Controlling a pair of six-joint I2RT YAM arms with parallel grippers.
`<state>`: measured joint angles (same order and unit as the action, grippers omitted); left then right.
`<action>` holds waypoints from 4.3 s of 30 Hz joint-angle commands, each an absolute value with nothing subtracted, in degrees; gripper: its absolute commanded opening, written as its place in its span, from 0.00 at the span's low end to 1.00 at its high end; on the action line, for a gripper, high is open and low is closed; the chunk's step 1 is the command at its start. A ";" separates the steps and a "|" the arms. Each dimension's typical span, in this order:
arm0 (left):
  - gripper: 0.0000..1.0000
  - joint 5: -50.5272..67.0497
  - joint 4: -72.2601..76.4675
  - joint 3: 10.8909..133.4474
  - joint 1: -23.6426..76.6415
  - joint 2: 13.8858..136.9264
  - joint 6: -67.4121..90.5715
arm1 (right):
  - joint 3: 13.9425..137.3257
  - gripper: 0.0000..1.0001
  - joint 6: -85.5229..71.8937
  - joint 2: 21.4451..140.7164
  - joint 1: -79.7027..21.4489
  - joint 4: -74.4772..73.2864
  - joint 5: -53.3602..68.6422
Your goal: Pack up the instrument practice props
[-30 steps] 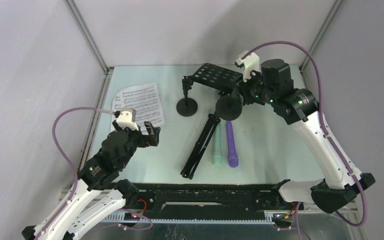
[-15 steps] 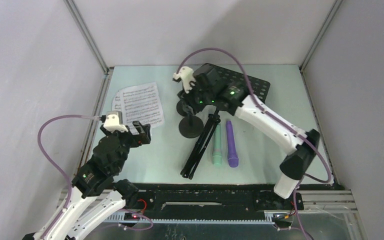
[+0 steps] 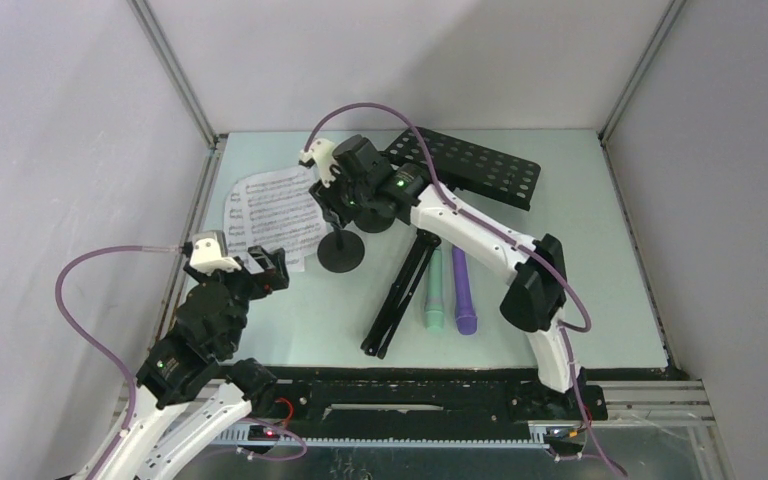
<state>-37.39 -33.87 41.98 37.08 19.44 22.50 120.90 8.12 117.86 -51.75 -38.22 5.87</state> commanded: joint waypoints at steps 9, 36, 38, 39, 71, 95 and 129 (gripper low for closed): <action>1.00 -38.28 -33.22 41.48 36.04 19.61 23.38 | 109.78 0.23 3.69 111.84 -48.05 -27.01 3.04; 1.00 -37.44 -33.13 41.37 35.42 20.14 23.37 | 97.65 0.29 4.65 105.44 -36.75 -22.94 -9.22; 1.00 -37.51 -33.13 41.39 35.42 20.16 23.38 | 97.82 0.29 4.34 105.73 -36.30 -22.51 -11.07; 1.00 -37.45 -33.13 41.34 35.42 20.14 23.38 | 97.75 0.29 4.05 105.73 -36.04 -22.16 -11.35; 1.00 -38.13 -33.31 41.74 34.89 20.55 23.51 | 94.44 1.00 -7.78 92.29 -34.81 -23.79 1.20; 1.00 -40.00 -37.88 42.39 34.89 22.62 21.74 | 50.68 1.00 -16.20 33.67 -28.56 -37.59 -13.24; 1.00 -37.12 -38.66 40.16 34.88 17.37 25.12 | 39.01 1.00 -20.91 11.70 -28.56 -34.35 -16.19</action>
